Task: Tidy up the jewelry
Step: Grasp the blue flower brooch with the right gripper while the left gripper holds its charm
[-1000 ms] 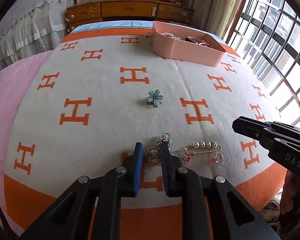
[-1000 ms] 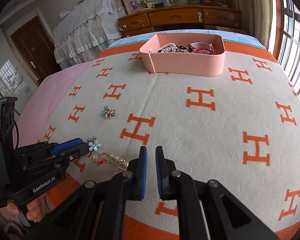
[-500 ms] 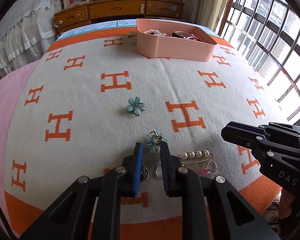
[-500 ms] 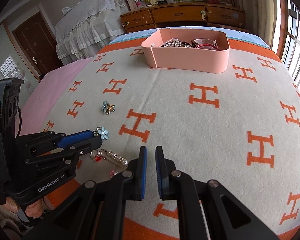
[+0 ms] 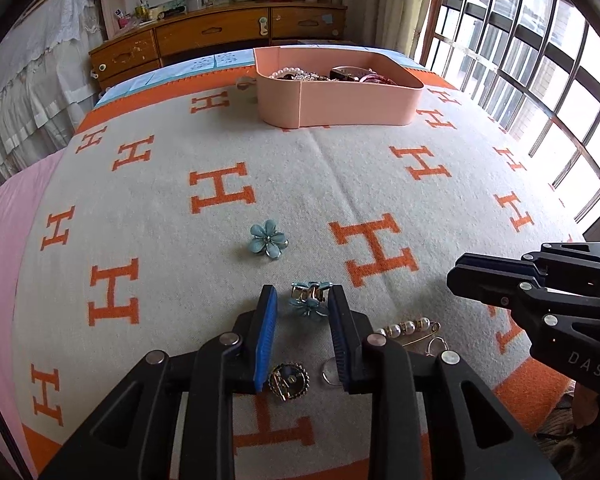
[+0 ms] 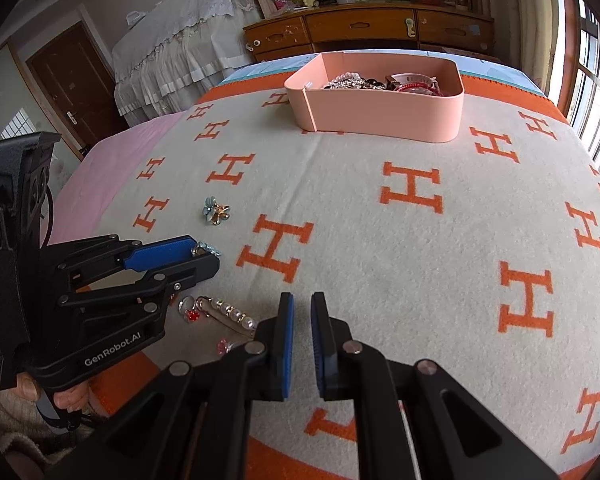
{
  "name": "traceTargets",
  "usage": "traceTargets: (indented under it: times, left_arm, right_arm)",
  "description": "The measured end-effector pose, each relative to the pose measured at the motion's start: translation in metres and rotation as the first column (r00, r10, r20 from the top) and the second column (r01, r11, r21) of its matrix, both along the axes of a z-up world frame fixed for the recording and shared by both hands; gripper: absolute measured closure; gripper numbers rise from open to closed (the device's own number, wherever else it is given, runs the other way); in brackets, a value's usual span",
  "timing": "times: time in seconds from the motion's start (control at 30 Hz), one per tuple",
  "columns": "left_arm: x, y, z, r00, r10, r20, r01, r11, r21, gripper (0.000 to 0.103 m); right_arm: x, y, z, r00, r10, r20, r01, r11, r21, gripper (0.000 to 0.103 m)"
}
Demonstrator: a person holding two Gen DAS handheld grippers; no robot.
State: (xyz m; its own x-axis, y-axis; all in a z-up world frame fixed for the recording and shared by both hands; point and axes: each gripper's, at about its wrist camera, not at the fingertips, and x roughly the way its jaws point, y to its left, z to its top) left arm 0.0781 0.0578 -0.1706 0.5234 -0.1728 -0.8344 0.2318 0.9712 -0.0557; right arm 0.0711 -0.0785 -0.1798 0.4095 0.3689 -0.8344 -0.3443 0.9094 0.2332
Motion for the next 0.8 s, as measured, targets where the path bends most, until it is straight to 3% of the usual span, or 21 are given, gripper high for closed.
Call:
traceTargets:
  times: [0.27,0.33,0.77,0.8]
  left_arm:
    - [0.001,-0.004,-0.001,1.000,-0.017,0.016,0.017,1.000,0.017,0.079]
    - [0.000,-0.004,-0.001,1.000,-0.017,0.015,0.017,1.000,0.009,0.085]
    - [-0.019,0.033,0.026,0.991,0.113,0.068,-0.110,0.992,-0.056,0.085]
    - [-0.021,0.038,0.029,0.990,0.122,0.071,-0.117,0.991,-0.064,0.085]
  right_arm:
    - [0.001,0.002,-0.003,1.000,0.011,-0.012,-0.011,1.000,-0.009,0.094]
    - [0.001,0.002,-0.004,1.000,0.011,-0.014,-0.011,1.000,-0.009,0.094]
    - [0.003,0.023,0.009,0.998,0.061,0.025,-0.060,0.997,-0.039,0.093]
    - [0.003,0.028,0.012,0.996,0.076,0.036,-0.075,0.996,-0.039,0.087]
